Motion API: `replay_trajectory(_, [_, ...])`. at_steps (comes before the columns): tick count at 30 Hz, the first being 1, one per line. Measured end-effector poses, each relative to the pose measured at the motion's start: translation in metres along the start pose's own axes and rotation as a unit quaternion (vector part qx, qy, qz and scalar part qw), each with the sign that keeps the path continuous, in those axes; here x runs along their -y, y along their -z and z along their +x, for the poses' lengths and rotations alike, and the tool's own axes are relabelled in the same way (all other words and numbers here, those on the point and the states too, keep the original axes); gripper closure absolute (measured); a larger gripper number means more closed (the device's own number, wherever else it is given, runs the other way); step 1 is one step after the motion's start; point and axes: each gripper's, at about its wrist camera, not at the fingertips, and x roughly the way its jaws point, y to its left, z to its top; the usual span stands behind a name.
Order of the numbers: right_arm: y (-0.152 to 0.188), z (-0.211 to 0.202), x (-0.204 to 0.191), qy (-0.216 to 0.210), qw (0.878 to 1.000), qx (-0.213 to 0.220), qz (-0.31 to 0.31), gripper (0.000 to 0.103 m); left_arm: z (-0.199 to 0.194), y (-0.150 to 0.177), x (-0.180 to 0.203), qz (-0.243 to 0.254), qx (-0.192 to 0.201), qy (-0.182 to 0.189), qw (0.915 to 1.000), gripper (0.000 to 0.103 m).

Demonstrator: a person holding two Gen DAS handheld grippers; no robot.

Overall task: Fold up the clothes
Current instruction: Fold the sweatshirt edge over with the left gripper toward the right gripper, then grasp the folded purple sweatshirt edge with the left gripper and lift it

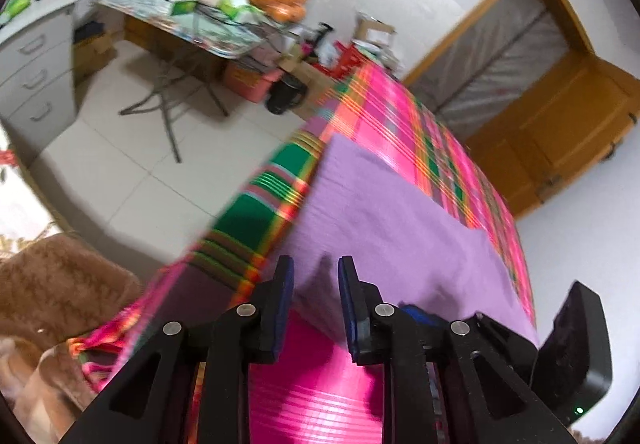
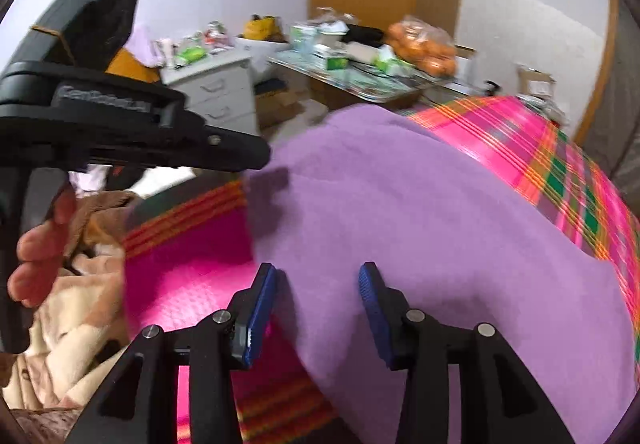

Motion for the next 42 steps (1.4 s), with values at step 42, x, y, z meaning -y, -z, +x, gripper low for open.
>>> replay_trajectory(42, [-0.026, 0.007, 0.006, -0.024, 0.997, 0.061, 0.045, 0.094, 0.061, -0.037, -0.033, -0.216, -0.1, 0.132, 0.9622, 0.054])
